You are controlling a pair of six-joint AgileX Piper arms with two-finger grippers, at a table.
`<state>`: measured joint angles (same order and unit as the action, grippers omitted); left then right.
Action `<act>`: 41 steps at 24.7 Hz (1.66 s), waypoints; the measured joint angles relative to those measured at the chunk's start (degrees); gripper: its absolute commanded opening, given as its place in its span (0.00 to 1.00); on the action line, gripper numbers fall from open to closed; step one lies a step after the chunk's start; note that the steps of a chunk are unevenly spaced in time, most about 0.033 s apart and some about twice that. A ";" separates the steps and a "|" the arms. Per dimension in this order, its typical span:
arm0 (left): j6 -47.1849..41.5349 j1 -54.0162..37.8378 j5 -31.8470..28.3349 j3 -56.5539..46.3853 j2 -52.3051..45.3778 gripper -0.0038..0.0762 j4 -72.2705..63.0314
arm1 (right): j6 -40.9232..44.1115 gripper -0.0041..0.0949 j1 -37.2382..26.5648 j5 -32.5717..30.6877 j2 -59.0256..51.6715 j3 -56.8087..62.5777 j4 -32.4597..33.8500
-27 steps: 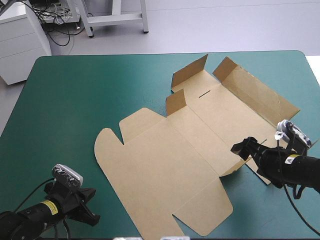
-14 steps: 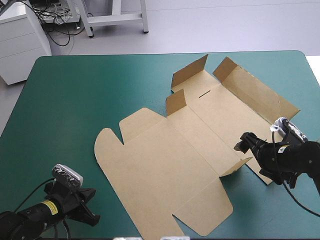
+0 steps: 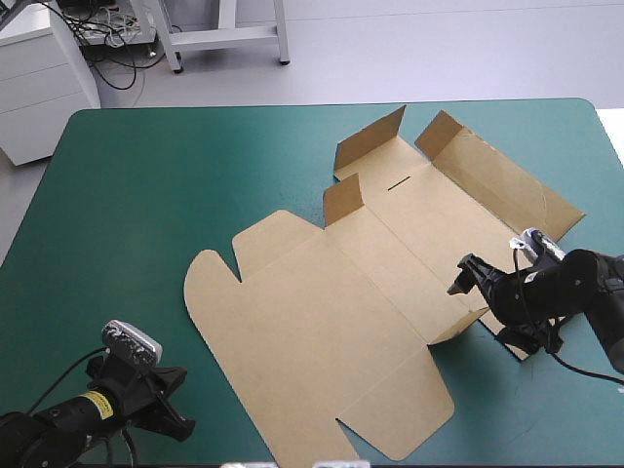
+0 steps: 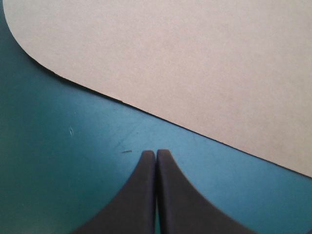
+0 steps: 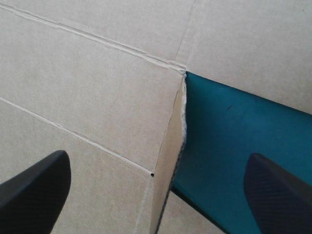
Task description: Fold the box
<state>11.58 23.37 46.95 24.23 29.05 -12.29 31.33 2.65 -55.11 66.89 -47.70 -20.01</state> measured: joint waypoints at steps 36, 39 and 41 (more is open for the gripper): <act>0.00 0.00 0.05 0.00 0.00 0.01 0.00 | -19.51 0.02 0.06 1.03 7.11 -0.12 -2.52; 0.00 0.00 0.05 0.00 0.00 0.01 0.00 | -21.99 0.02 0.06 1.25 7.21 -1.45 -2.07; 0.00 0.00 0.05 0.00 0.00 0.01 0.00 | -23.49 0.02 0.06 1.25 7.21 -3.19 -1.02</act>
<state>11.58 23.37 47.00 24.23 29.05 -12.29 7.83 2.71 -53.87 74.10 -50.90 -21.04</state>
